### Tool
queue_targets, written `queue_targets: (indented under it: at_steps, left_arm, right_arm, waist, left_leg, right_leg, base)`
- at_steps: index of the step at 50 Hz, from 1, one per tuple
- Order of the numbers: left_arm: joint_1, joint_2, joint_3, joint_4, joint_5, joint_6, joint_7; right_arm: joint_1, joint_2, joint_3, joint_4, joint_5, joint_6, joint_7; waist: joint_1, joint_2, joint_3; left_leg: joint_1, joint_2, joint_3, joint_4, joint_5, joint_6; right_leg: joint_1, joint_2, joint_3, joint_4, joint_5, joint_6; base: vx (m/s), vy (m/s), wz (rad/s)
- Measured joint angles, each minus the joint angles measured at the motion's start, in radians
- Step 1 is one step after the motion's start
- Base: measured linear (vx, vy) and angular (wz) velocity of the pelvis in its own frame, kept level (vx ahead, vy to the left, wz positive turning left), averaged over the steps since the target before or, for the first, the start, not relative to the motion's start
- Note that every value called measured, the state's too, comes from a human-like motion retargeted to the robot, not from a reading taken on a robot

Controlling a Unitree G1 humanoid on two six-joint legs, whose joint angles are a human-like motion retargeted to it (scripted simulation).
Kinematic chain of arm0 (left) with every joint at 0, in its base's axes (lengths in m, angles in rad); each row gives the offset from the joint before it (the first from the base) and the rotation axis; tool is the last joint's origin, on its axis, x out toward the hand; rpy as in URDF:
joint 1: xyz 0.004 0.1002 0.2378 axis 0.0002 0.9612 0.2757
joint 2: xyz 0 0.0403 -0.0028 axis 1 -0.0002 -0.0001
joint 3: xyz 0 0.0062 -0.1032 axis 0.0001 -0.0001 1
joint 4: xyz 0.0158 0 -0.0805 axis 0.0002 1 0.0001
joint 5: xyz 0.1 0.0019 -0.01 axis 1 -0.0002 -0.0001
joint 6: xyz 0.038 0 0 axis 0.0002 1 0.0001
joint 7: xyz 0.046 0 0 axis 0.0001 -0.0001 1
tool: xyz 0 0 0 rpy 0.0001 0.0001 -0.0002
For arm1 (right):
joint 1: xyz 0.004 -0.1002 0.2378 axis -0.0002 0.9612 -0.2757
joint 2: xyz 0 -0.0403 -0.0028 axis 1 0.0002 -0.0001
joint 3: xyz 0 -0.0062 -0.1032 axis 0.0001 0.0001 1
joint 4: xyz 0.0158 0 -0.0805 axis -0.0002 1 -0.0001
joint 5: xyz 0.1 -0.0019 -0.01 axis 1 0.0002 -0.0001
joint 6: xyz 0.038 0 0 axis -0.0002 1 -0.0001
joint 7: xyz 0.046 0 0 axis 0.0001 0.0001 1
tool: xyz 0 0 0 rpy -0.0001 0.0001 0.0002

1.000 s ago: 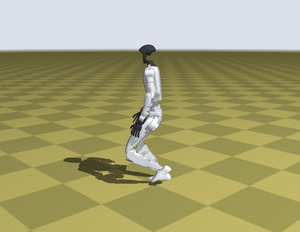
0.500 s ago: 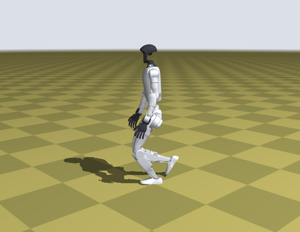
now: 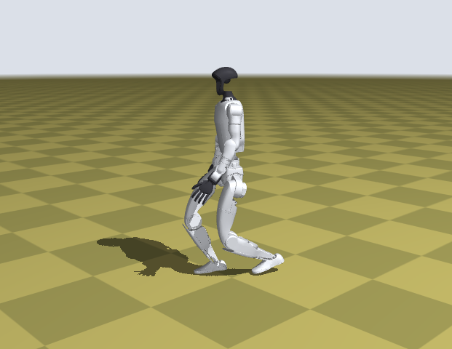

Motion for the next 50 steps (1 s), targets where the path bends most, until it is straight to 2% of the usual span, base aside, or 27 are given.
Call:
queue_targets:
  at_steps: [3, 5, 6, 8, 12, 15, 18, 25, 30, 33, 36, 38, 40, 45, 50]
  left_arm:
    - [0.048, -0.008, -0.014, 0.024, 0.006, 0.01, -0.028]
    - [0.073, -0.01, -0.024, 0.03, 0.014, 0.019, -0.043]
    - [0.082, -0.009, -0.027, 0.029, 0.016, 0.024, -0.047]
    - [0.096, -0.004, -0.031, 0.025, 0.018, 0.03, -0.052]
    - [0.12, 0.006, -0.027, 0.002, 0.009, 0.026, -0.044]
    - [0.141, 0.012, -0.019, -0.017, -0.005, 0.013, -0.03]
    - [0.16, 0.014, -0.01, -0.026, -0.021, 0.0, -0.018]
    - [0.188, 0.018, 0.008, -0.022, -0.019, 0.005, 0.012]
    - [0.192, 0.015, -0.002, 0.015, -0.008, 0.025, 0.017]
    - [0.188, 0.013, -0.01, 0.044, 0.002, 0.039, 0.024]
    - [0.174, 0.016, -0.013, 0.054, 0.013, 0.047, 0.033]
    - [0.157, 0.022, -0.016, 0.049, 0.019, 0.048, 0.041]
    - [0.132, 0.03, -0.018, 0.041, 0.021, 0.046, 0.05]
    - [0.057, 0.041, -0.008, 0.016, 0.002, 0.043, 0.084]
    - [-0.016, 0.045, 0.004, -0.018, -0.017, 0.029, 0.11]
  right_arm:
    - [-0.006, -0.017, 0.002, -0.012, 0.017, -0.005, -0.008]
    - [-0.014, -0.03, 0.003, -0.028, 0.018, -0.006, -0.013]
    - [-0.022, -0.037, 0.002, -0.037, 0.015, -0.007, -0.018]
    - [-0.04, -0.051, 0.002, -0.055, 0.007, -0.009, -0.027]
    - [-0.085, -0.077, 0.001, -0.091, -0.004, -0.017, -0.045]
    - [-0.117, -0.09, 0.002, -0.123, -0.001, -0.029, -0.059]
    - [-0.146, -0.097, 0.005, -0.159, 0.004, -0.042, -0.073]
    - [-0.183, -0.088, 0.005, -0.22, -0.018, -0.05, -0.095]
    - [-0.167, -0.06, 0.029, -0.219, -0.041, -0.035, -0.066]
    - [-0.13, -0.035, 0.051, -0.188, -0.05, -0.026, -0.035]
    - [-0.095, -0.007, 0.074, -0.146, -0.053, -0.017, 0.004]
    - [-0.079, 0.006, 0.086, -0.121, -0.06, -0.011, 0.025]
    - [-0.064, 0.014, 0.093, -0.102, -0.07, -0.003, 0.037]
    - [-0.025, 0.015, 0.096, -0.074, -0.081, 0.006, 0.037]
    - [0.009, 0.014, 0.086, -0.059, -0.076, 0.013, 0.031]
  waist:
    - [0.024, 0.065, 0.001]
    - [0.04, 0.085, 0.0]
    - [0.049, 0.087, -0.001]
    - [0.068, 0.084, -0.002]
    - [0.106, 0.051, 0.001]
    - [0.125, 0.019, 0.006]
    - [0.131, -0.017, 0.007]
    - [0.101, -0.119, -0.029]
    - [0.095, -0.191, -0.037]
    - [0.083, -0.241, -0.043]
    - [0.057, -0.292, -0.052]
    - [0.038, -0.306, -0.057]
    - [0.021, -0.304, -0.058]
    - [-0.023, -0.272, -0.052]
    - [-0.054, -0.241, -0.049]
  left_leg:
    - [-0.069, 0.127, 0.001, 0.241, 0.18, -0.065]
    - [-0.146, 0.195, 0.004, 0.385, 0.308, -0.077]
    - [-0.189, 0.224, 0.008, 0.441, 0.339, -0.066]
    - [-0.277, 0.272, 0.015, 0.533, 0.36, -0.034]
    - [-0.441, 0.297, 0.044, 0.574, 0.267, 0.04]
    - [-0.536, 0.26, 0.081, 0.478, 0.184, 0.063]
    - [-0.599, 0.195, 0.118, 0.295, 0.132, 0.054]
    - [-0.655, -0.042, 0.132, -0.238, 0.094, 0.025]
    - [-0.634, -0.136, 0.15, -0.178, 0.158, 0.065]
    - [-0.603, -0.201, 0.171, -0.116, 0.173, 0.104]
    - [-0.546, -0.276, 0.182, -0.127, 0.159, 0.145]
    - [-0.503, -0.305, 0.174, -0.146, 0.135, 0.163]
    - [-0.449, -0.318, 0.158, -0.175, 0.106, 0.173]
    - [-0.295, -0.327, 0.103, -0.271, 0.05, 0.165]
    - [-0.171, -0.321, 0.058, -0.367, 0.031, 0.15]
  right_leg:
    - [0.046, 0.087, -0.038, -0.002, -0.024, -0.054]
    - [0.073, 0.121, -0.046, -0.009, -0.055, -0.086]
    - [0.09, 0.129, -0.045, -0.019, -0.072, -0.097]
    - [0.127, 0.141, -0.038, -0.041, -0.102, -0.112]
    - [0.22, 0.134, -0.01, -0.091, -0.153, -0.106]
    - [0.296, 0.112, 0.011, -0.121, -0.188, -0.087]
    - [0.366, 0.077, 0.027, -0.151, -0.222, -0.066]
    - [0.464, -0.06, 0.028, -0.188, -0.286, -0.034]
    - [0.52, -0.137, 0.056, -0.035, -0.308, 0.0]
    - [0.525, -0.201, 0.075, 0.126, -0.182, 0.061]
    - [0.455, -0.273, 0.102, 0.328, 0.08, 0.131]
    - [0.381, -0.312, 0.111, 0.446, 0.203, 0.138]
    - [0.301, -0.353, 0.111, 0.535, 0.229, 0.108]
    - [0.105, -0.414, 0.09, 0.564, 0.045, 0.021]
    - [-0.061, -0.391, 0.064, 0.336, -0.076, 0.02]
  base:
    - [-0.02, -0.04, 0.05]
    - [-0.05, -0.07, 0.25]
    - [-0.04, -0.07, 0.36]
    - [-0.03, -0.07, 0.42]
    - [-0.03, -0.04, 0.45]
    - [-0.01, 0.01, 0.37]
    - [0.0, 0.03, 0.35]
    - [0.0, 0.02, 0.49]
    - [0.0, 0.0, 0.39]
    - [0.01, 0.02, 0.46]
    - [-0.01, 0.04, 0.46]
    - [-0.01, 0.05, 0.31]
    - [0.0, 0.06, 0.18]
    - [0.0, 0.03, 0.14]
    - [-0.01, -0.01, 0.26]
